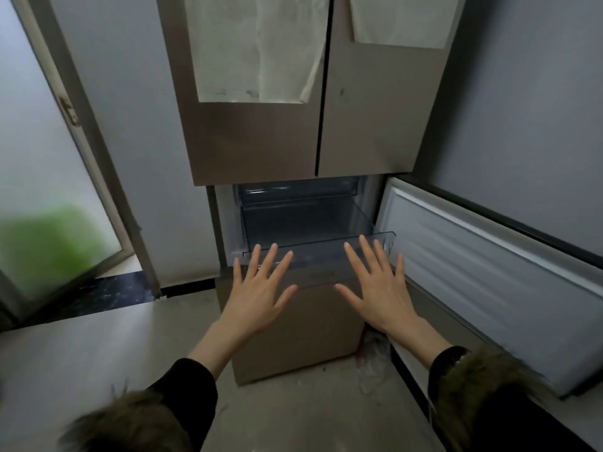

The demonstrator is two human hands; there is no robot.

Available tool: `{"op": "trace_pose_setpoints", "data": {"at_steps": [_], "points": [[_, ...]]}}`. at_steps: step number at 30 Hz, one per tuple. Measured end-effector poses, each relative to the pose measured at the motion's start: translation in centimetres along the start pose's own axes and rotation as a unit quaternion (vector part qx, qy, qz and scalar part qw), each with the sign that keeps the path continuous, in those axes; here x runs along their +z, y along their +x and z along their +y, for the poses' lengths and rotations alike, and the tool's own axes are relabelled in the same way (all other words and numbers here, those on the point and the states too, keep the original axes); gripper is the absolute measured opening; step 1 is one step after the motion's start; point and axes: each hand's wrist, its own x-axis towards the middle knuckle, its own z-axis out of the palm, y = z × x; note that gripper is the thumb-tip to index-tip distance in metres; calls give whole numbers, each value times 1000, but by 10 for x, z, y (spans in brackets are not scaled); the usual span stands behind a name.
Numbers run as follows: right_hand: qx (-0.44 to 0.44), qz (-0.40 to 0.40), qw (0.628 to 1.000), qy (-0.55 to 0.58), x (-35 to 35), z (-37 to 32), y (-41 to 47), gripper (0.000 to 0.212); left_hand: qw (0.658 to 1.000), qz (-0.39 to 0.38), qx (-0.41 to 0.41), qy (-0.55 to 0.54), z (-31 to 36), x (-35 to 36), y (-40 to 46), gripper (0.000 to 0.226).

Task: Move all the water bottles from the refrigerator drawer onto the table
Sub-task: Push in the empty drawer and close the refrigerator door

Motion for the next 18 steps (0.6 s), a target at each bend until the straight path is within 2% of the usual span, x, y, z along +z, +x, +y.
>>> {"op": "trace_pose_setpoints", "data": {"at_steps": [12, 18], "points": [[-5, -95, 995, 5, 88, 47, 98, 72, 997, -76, -4, -22, 5, 87, 123, 62], [-15, -123, 992, 3, 122, 76, 135, 73, 994, -108, -20, -18, 8, 116, 152, 64]]}}
